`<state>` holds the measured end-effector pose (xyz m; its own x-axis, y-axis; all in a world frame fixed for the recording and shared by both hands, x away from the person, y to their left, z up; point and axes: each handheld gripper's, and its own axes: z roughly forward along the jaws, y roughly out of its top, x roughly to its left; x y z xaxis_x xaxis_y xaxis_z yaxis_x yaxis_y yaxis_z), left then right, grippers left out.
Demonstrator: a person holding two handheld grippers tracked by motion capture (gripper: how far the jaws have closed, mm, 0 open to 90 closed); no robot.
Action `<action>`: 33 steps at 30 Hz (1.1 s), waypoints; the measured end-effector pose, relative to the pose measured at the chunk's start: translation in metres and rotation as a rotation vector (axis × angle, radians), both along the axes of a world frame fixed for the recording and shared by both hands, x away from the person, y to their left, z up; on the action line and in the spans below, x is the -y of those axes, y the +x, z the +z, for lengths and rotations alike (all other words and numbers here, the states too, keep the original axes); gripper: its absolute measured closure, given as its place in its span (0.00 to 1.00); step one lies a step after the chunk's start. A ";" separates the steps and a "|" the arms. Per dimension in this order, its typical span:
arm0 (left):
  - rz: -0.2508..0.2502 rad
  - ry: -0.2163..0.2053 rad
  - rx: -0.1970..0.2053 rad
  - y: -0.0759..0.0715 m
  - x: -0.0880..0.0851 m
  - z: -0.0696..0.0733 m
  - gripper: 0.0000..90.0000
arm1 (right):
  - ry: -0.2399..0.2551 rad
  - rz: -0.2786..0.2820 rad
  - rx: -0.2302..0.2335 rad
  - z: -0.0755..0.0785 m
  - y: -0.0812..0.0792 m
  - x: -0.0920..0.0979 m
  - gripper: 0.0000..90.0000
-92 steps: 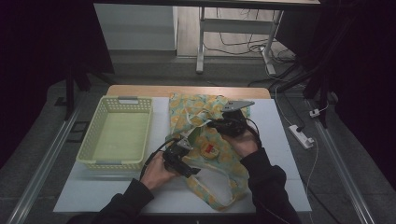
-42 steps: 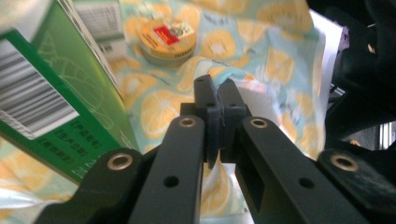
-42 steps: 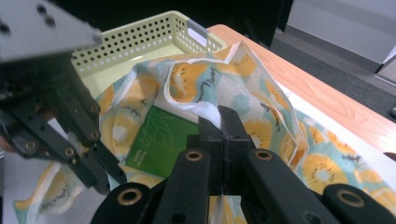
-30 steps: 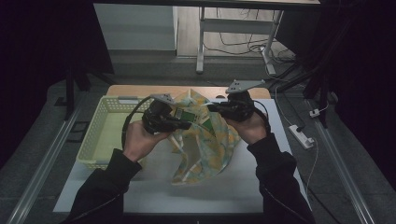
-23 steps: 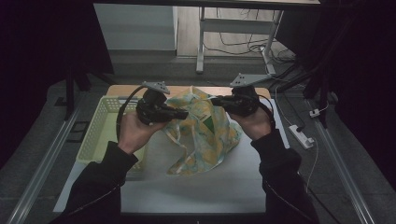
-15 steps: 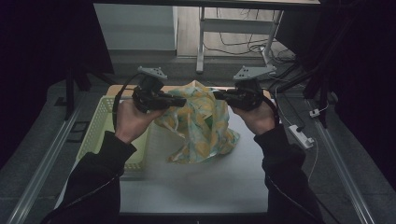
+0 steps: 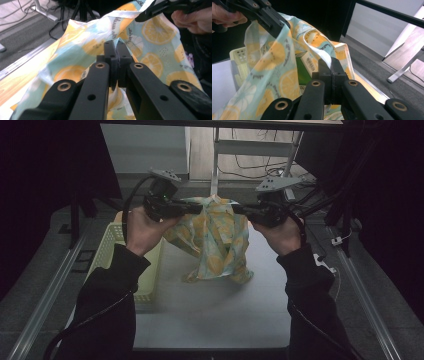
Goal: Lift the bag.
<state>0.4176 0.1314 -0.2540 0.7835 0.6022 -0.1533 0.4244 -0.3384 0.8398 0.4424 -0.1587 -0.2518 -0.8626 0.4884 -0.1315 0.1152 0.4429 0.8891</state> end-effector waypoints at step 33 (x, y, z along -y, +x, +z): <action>0.015 0.052 -0.024 0.035 0.009 -0.049 0.98 | -0.023 0.011 -0.079 -0.043 0.013 -0.020 1.00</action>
